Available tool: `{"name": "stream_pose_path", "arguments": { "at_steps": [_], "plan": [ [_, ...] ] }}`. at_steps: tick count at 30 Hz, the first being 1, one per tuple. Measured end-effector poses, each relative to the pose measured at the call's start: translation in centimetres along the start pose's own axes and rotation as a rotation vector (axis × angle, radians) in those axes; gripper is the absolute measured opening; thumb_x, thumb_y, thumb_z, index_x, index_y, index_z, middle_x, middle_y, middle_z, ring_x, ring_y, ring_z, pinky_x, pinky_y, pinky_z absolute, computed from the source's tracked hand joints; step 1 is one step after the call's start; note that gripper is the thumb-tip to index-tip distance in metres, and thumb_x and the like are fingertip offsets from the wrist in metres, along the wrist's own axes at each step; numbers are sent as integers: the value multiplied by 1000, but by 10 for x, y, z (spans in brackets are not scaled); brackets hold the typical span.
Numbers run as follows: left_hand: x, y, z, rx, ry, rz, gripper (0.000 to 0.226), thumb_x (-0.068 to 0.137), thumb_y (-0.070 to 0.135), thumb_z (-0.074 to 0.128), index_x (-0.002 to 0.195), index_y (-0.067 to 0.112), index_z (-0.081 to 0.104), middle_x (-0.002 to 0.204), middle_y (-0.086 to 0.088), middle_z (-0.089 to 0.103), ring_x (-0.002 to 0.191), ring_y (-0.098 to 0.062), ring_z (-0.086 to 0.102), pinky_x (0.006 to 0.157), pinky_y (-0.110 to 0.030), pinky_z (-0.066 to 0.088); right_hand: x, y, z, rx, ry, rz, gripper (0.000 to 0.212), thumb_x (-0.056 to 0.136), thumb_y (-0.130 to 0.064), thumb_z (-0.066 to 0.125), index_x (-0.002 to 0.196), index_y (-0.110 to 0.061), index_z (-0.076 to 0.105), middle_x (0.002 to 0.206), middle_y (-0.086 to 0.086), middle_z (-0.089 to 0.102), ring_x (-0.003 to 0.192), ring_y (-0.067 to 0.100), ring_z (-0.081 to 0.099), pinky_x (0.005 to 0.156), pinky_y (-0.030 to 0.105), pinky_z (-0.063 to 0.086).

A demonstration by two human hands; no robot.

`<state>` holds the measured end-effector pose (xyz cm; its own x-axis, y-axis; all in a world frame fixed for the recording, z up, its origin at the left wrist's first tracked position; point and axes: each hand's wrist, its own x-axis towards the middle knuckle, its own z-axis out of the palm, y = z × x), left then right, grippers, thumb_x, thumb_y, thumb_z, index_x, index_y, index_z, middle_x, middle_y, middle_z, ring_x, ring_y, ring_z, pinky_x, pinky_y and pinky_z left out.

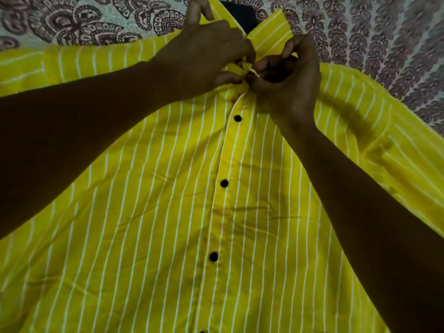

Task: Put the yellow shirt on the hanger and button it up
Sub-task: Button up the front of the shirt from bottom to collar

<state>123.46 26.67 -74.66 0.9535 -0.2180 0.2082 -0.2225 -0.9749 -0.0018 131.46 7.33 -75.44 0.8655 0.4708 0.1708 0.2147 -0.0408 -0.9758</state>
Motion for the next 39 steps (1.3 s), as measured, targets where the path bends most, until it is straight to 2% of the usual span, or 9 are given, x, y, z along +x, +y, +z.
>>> {"name": "stream_pose_path", "arguments": {
  "at_steps": [6,9,12,18,23,28,32,36,39],
  "plan": [
    [23,23,-3,-20,189,106,20,89,38,51,100,22,51,120,2,59,124,-23,41,94,-47,19,-2,0,0,-51,0,-42,56,61,14,73,80,-19,32,68,2,60,61,12,59,59,20,50],
    [24,29,5,-4,174,163,16,91,33,52,96,17,53,104,1,65,114,-18,47,93,-39,13,-5,0,1,-81,1,-57,56,63,16,70,79,-21,32,69,-1,60,63,11,60,60,20,50],
    [20,32,8,-91,221,33,23,88,35,55,90,12,59,89,-4,68,97,-17,50,93,-36,14,-7,-3,3,-111,17,-88,54,64,15,67,78,-23,33,66,-6,58,64,7,63,61,19,50],
    [14,43,18,-248,321,-145,19,81,32,62,88,15,64,83,2,68,89,-20,59,91,-35,18,-10,-4,8,-307,37,-195,54,67,9,62,77,-32,29,64,-16,46,67,20,63,62,35,52],
    [16,47,17,-293,346,-233,23,79,36,59,93,20,67,81,2,69,88,-21,59,89,-32,18,-9,-5,13,-491,67,-287,44,73,3,55,77,-32,30,66,8,52,66,31,58,60,46,47],
    [14,46,15,-370,311,-238,30,80,34,45,91,16,67,82,-2,66,88,-25,57,86,-39,17,-7,-9,5,-703,-9,-497,15,69,7,50,72,-7,52,64,13,56,62,23,47,54,28,27],
    [18,48,8,-486,180,-307,36,85,37,25,81,21,57,79,4,51,84,-21,48,84,-41,21,-3,-11,5,-731,-89,-707,26,71,5,47,79,-18,38,62,12,53,65,17,37,55,24,23],
    [32,30,2,-671,-31,-235,39,85,34,40,97,5,63,91,-14,66,87,-26,59,80,-32,39,-3,-9,5,-751,-80,-703,31,70,5,47,80,-21,34,63,11,55,65,16,37,54,26,25],
    [34,24,-1,-684,-69,-209,22,89,13,52,109,8,60,96,-19,65,85,-23,59,66,-23,37,-2,-11,3,-772,-31,-623,33,72,1,57,84,-21,35,63,10,57,63,17,43,52,27,26]
  ]
}}
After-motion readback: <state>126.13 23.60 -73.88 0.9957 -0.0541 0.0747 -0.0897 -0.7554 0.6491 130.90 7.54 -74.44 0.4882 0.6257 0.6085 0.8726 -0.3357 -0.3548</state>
